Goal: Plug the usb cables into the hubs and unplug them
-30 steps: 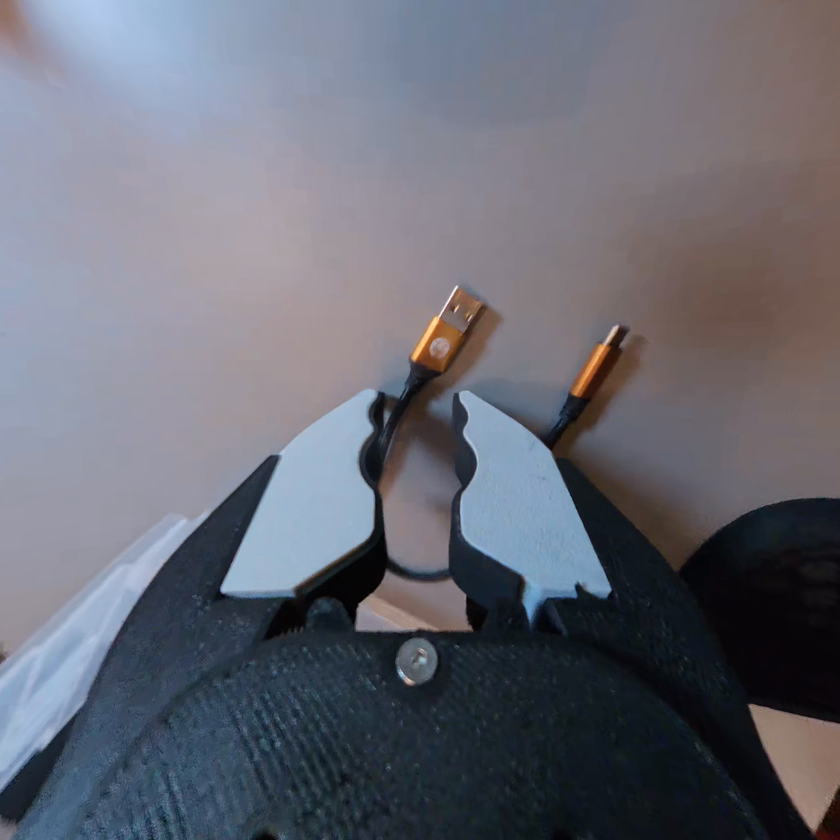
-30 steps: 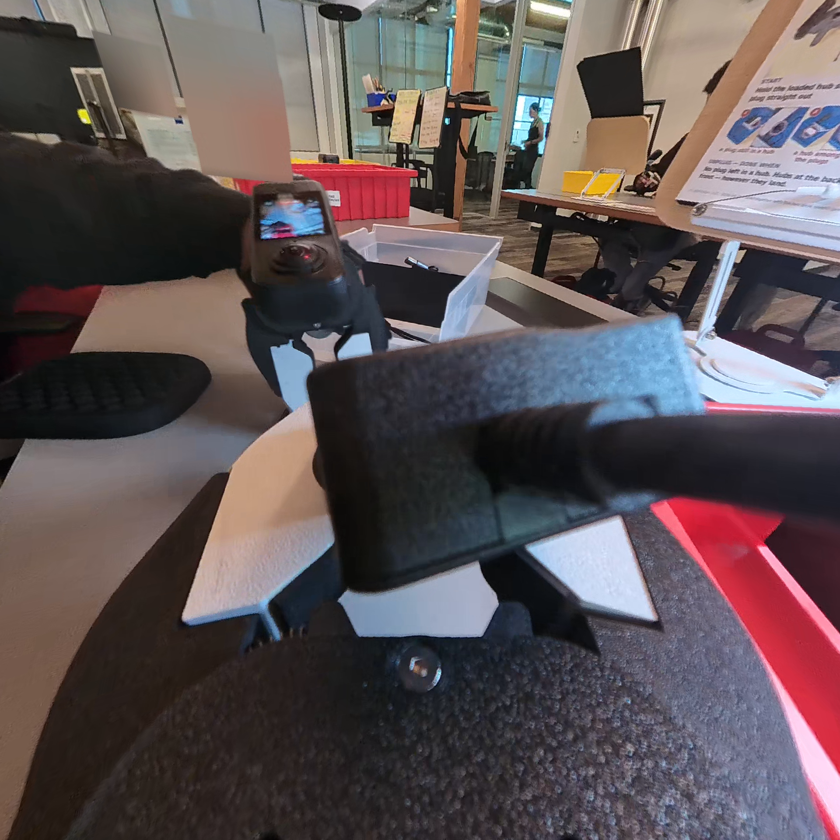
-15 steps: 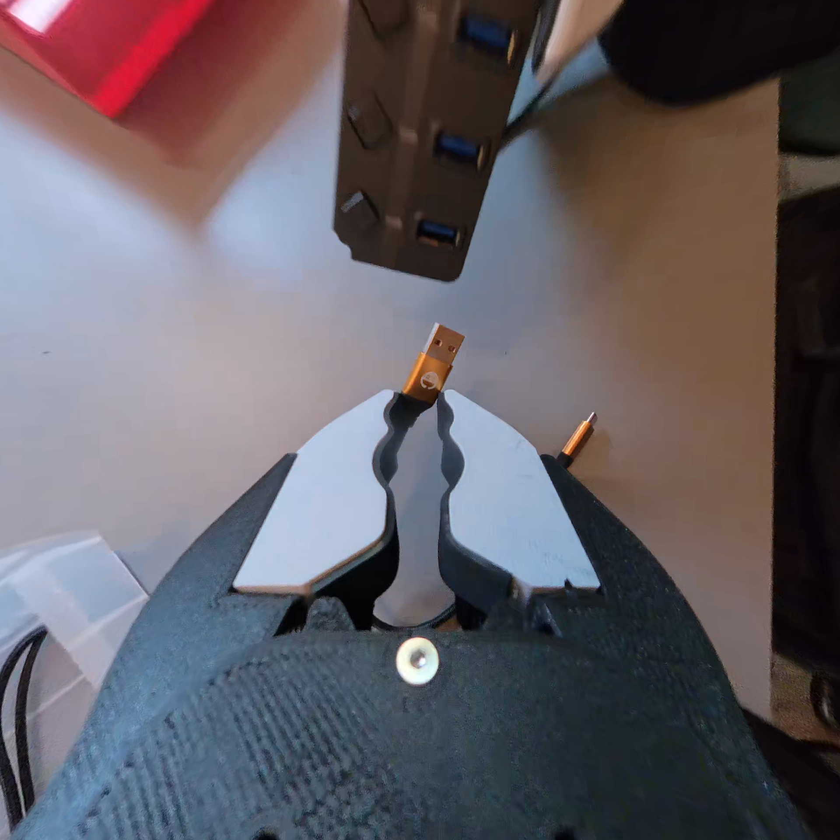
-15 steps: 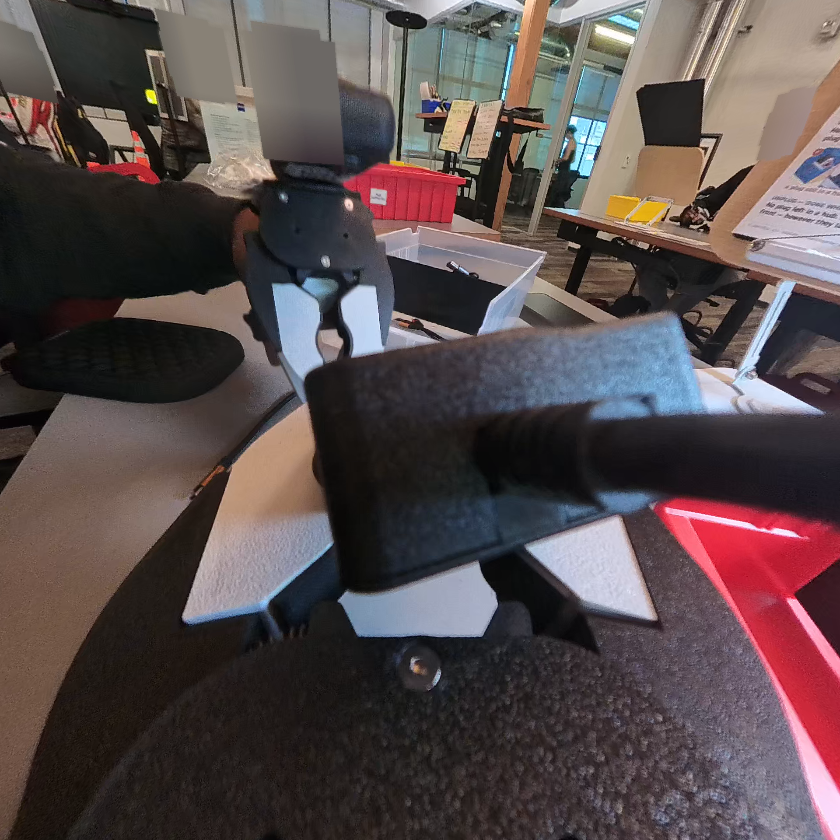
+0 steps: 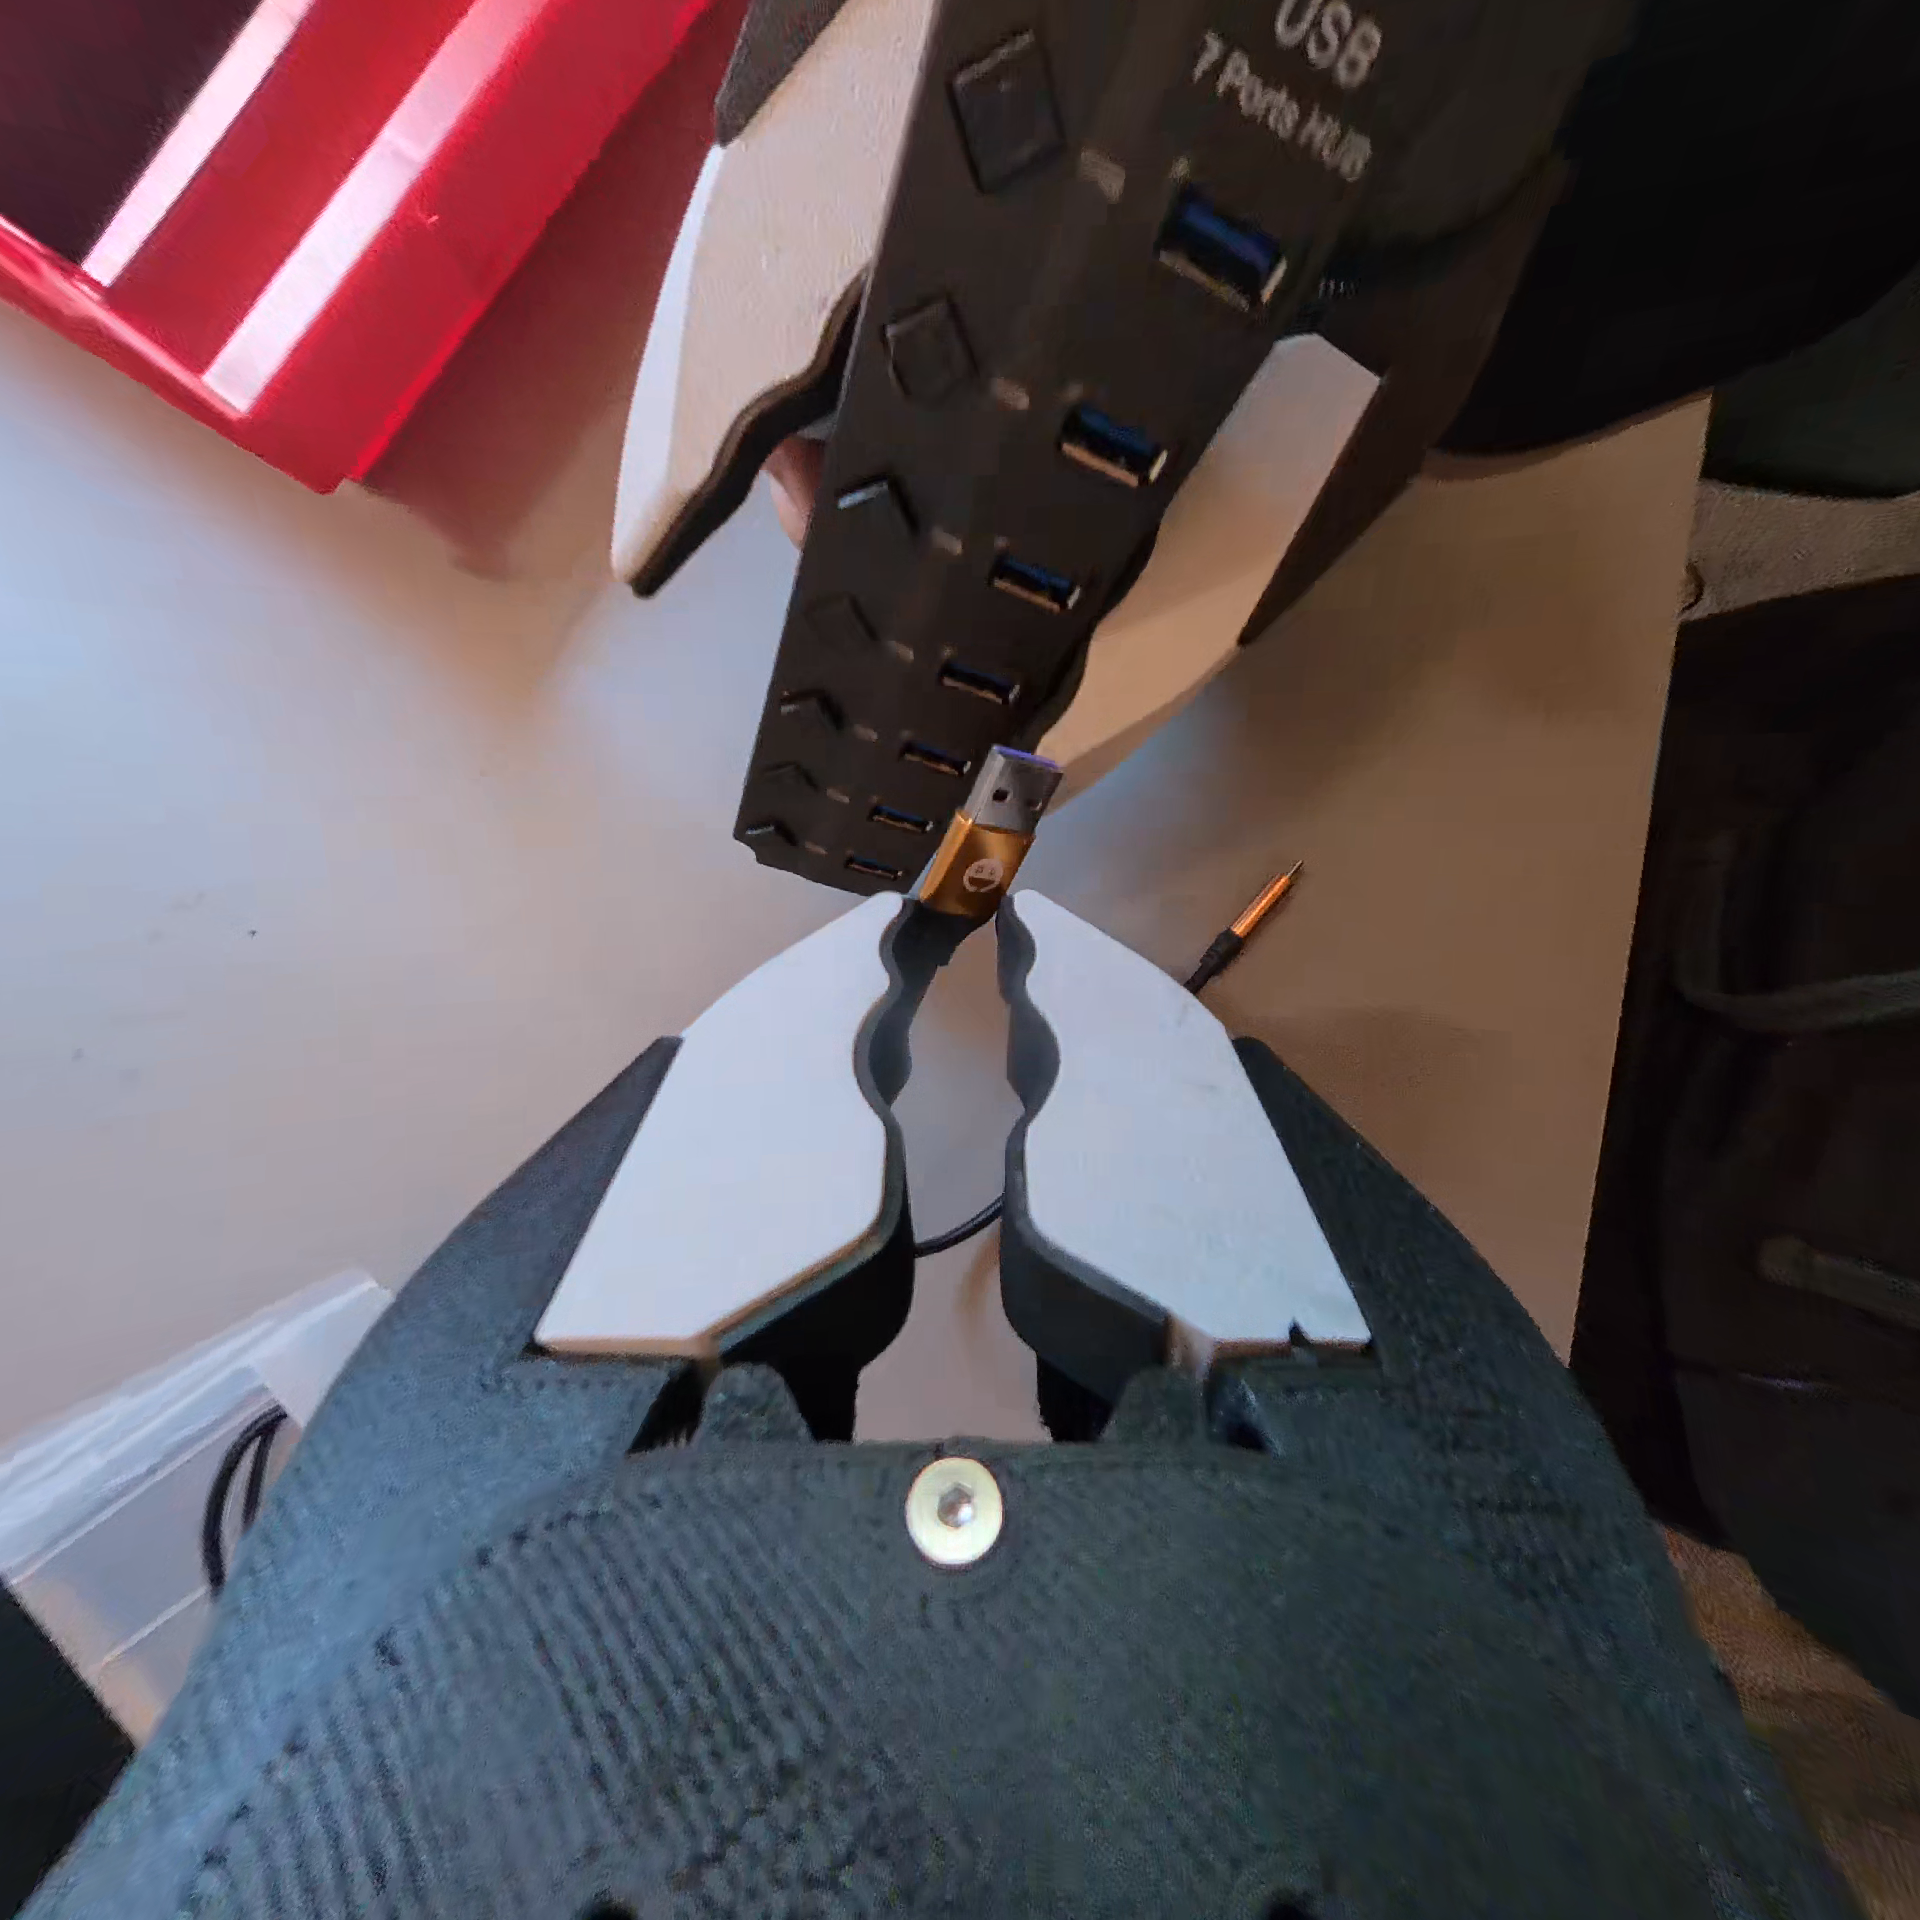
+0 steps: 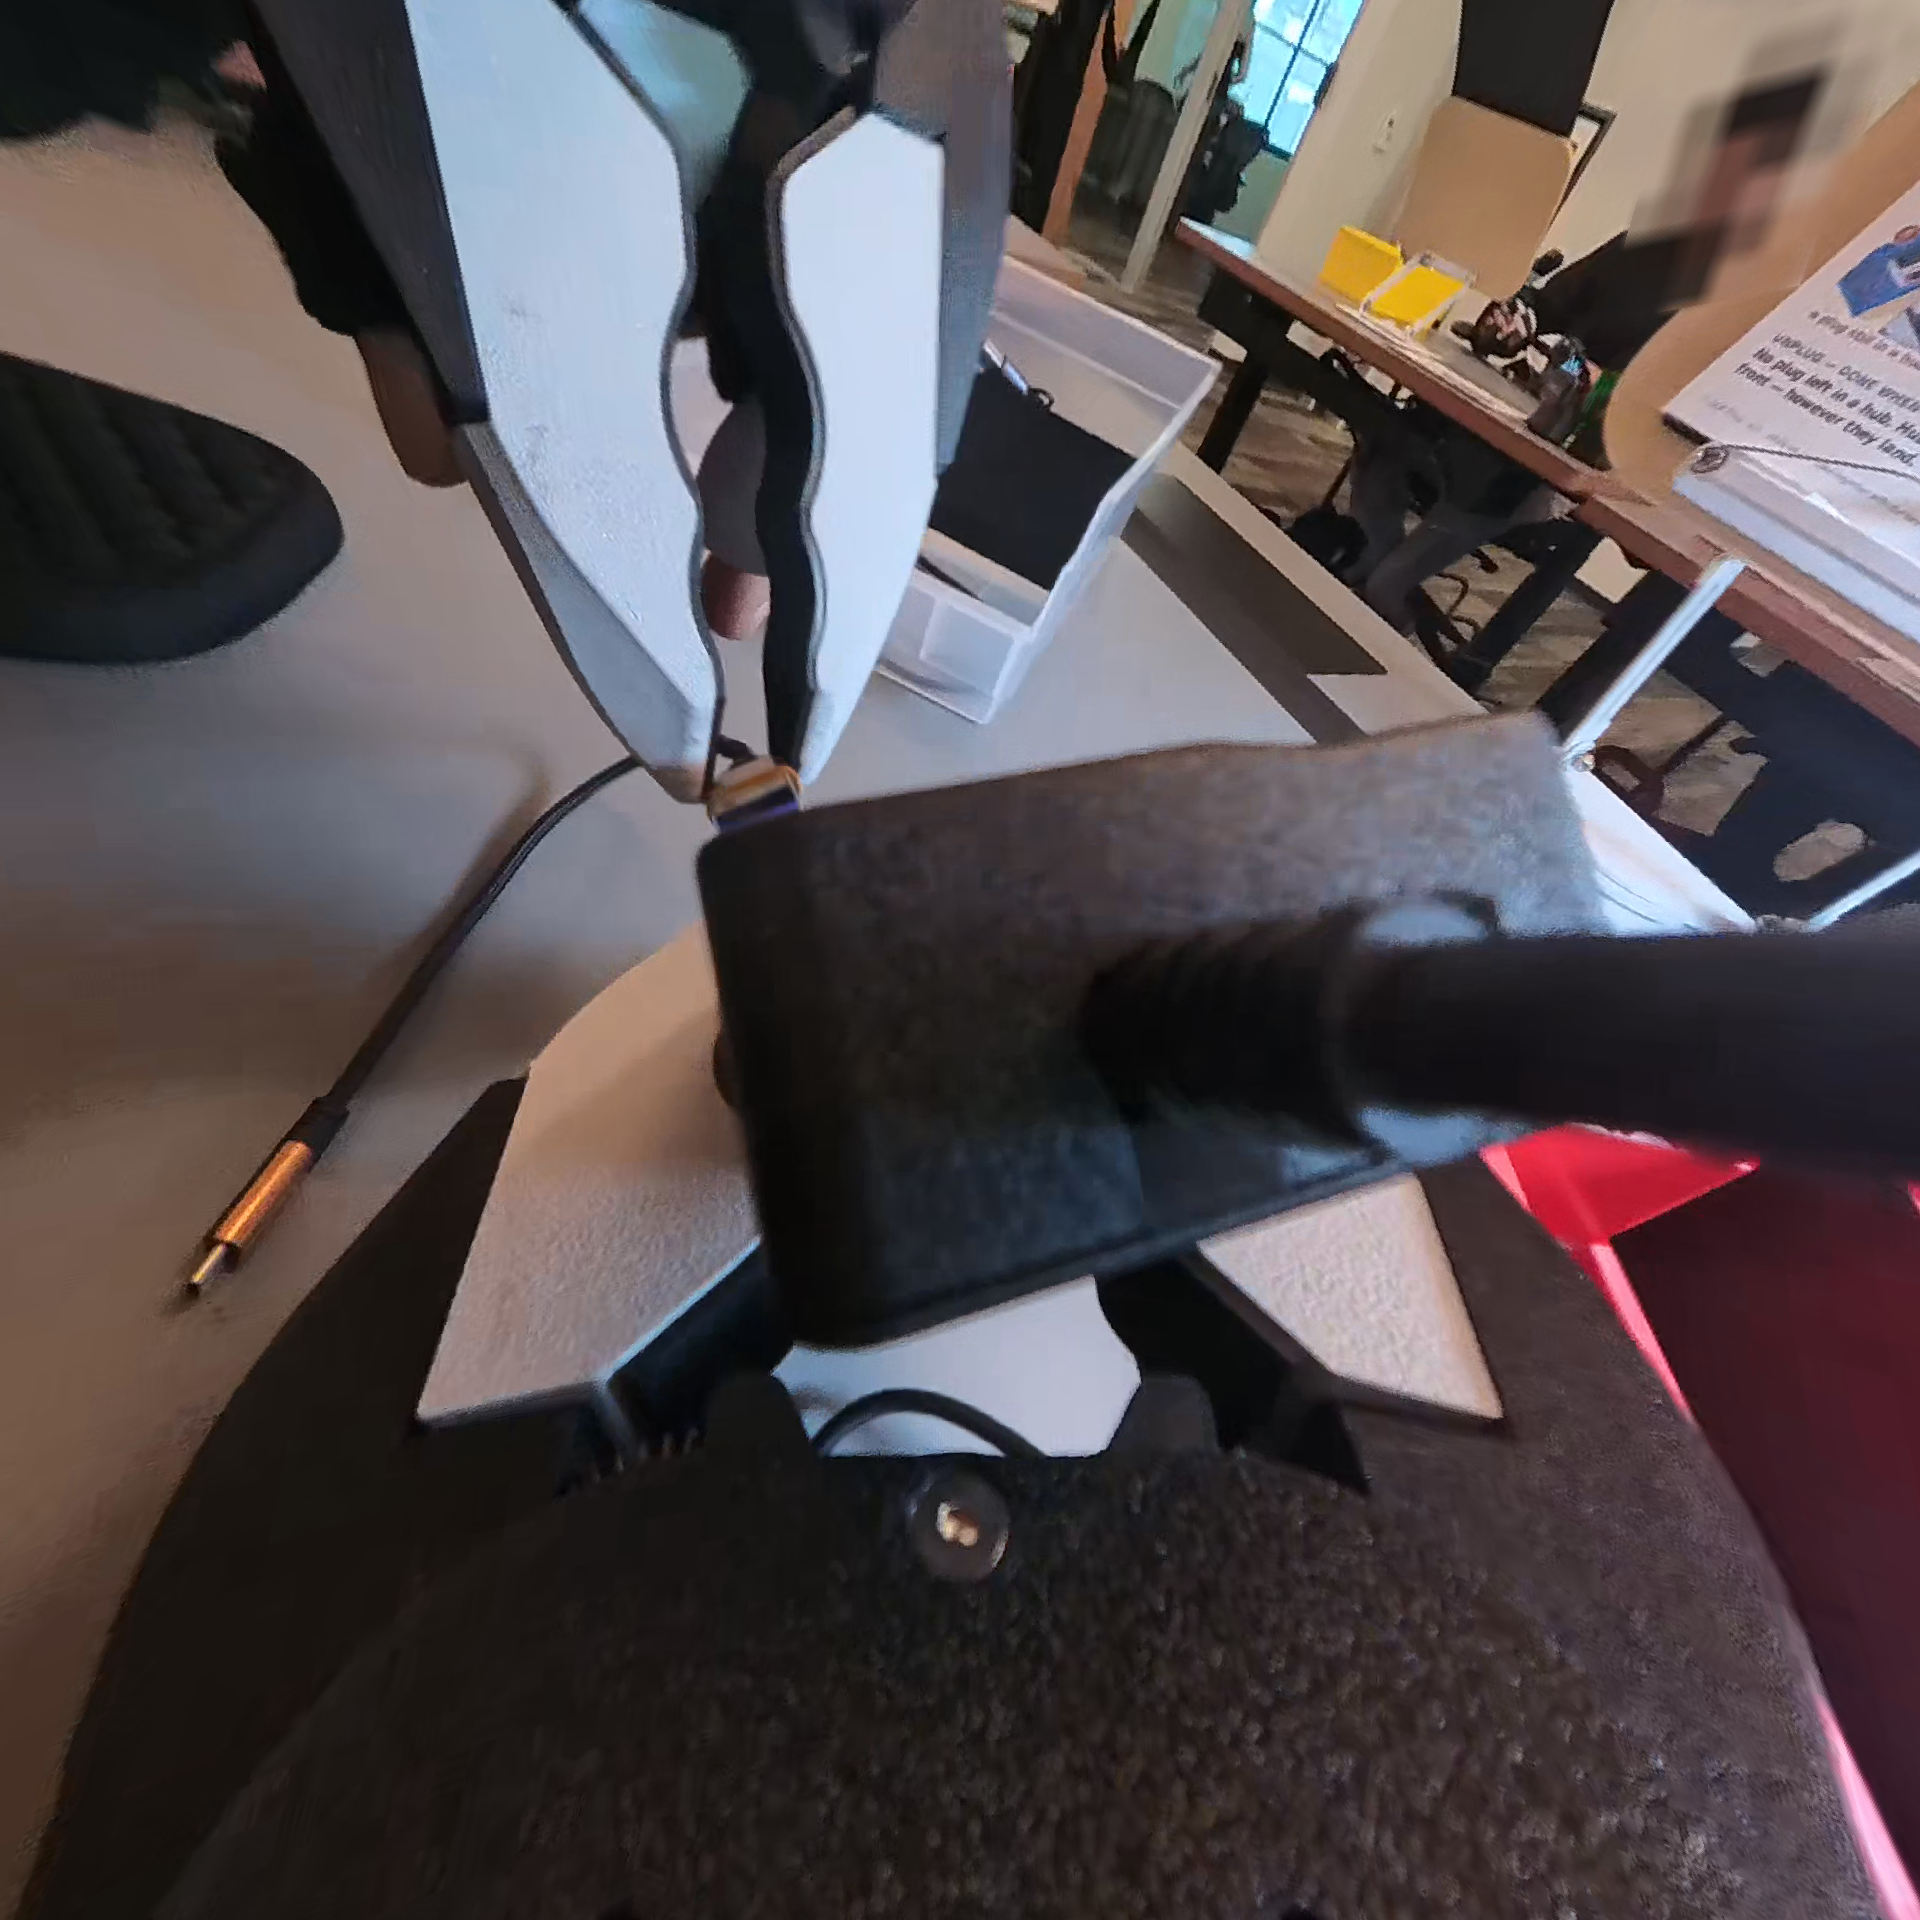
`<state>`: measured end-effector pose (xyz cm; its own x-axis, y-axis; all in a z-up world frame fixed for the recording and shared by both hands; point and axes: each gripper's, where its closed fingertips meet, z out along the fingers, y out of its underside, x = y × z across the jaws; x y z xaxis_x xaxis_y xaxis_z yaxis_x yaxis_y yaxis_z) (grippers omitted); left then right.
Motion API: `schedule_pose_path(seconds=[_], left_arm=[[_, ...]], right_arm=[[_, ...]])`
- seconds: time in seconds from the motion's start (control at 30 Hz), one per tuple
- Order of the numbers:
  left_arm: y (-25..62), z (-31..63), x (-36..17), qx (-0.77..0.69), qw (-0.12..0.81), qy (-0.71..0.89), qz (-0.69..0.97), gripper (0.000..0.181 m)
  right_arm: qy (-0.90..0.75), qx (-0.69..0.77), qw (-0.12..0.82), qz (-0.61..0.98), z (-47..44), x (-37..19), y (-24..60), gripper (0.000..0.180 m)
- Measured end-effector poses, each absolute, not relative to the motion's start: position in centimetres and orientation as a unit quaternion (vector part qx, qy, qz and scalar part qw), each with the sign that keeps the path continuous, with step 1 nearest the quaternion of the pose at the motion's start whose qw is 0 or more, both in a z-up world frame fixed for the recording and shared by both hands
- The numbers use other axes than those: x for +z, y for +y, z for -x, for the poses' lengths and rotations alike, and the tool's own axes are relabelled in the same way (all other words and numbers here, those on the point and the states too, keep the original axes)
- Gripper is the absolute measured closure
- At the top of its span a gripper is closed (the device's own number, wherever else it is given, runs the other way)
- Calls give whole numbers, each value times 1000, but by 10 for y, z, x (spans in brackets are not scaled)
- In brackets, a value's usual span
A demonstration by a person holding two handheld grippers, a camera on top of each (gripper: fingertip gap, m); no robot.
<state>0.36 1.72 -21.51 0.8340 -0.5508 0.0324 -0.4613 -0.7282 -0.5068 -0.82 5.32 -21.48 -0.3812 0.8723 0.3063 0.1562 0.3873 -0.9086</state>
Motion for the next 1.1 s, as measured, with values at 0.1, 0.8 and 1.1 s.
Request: schedule_pose_path(seconds=[0.1,0.8,1.1], left_arm=[[23,-5,-221,-71,206,281,935,167],[34,-5,-229,-133,107,249,953,175],[34,-7,-236,-275,219,203,914,176]], right_arm=[[-725,396,433,359,10,-219,53,109],[-749,238,533,314,9,-219,71,110],[-762,245,517,303,9,-226,68,110]])
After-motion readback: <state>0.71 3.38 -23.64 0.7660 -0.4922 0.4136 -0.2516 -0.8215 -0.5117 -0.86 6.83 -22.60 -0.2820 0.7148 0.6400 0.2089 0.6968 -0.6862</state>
